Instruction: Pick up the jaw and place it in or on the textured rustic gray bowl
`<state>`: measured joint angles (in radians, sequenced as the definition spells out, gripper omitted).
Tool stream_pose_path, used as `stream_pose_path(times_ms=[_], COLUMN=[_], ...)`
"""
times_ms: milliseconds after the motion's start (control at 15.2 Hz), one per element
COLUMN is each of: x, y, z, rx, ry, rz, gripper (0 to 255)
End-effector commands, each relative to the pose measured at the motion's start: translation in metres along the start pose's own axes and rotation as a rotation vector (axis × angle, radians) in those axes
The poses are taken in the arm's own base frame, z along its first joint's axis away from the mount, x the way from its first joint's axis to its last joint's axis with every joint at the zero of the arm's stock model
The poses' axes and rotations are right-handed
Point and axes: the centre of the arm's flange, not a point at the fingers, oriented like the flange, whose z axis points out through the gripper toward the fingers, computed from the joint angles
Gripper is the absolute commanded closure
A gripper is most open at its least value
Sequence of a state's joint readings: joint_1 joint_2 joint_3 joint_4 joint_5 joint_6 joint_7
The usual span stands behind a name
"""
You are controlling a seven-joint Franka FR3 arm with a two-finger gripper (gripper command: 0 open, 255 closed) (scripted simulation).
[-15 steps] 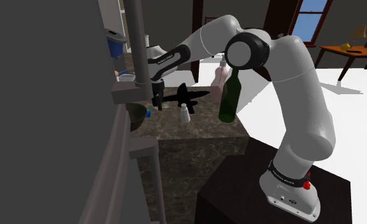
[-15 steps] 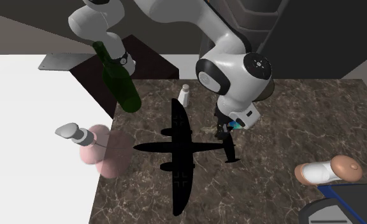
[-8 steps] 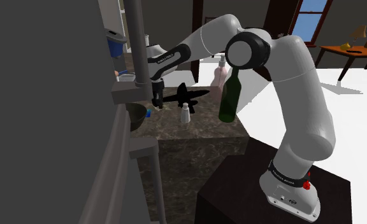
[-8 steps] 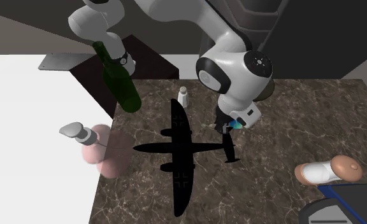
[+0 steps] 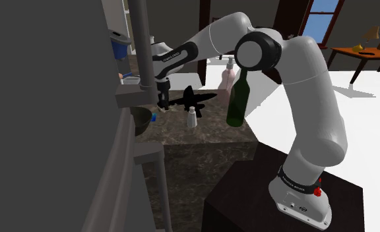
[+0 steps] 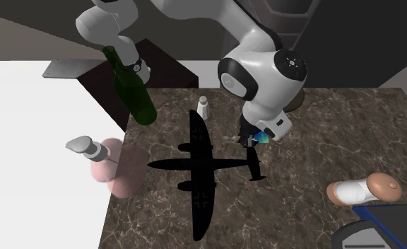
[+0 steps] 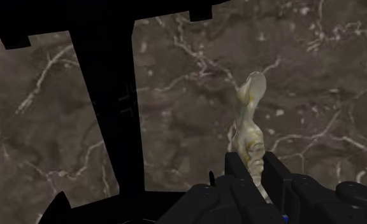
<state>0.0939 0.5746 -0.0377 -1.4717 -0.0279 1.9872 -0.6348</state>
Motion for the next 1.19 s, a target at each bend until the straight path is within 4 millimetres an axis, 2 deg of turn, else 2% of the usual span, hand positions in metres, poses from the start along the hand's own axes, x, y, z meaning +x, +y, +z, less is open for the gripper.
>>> stream_pose_path(times_ms=[0,1122], x=[-0.001,-0.007], y=[-0.001,0.000], z=[-0.010,-0.100], rx=[0.000,0.000], ry=[0.000,0.000], rz=[0.000,0.000], gripper=[255,255])
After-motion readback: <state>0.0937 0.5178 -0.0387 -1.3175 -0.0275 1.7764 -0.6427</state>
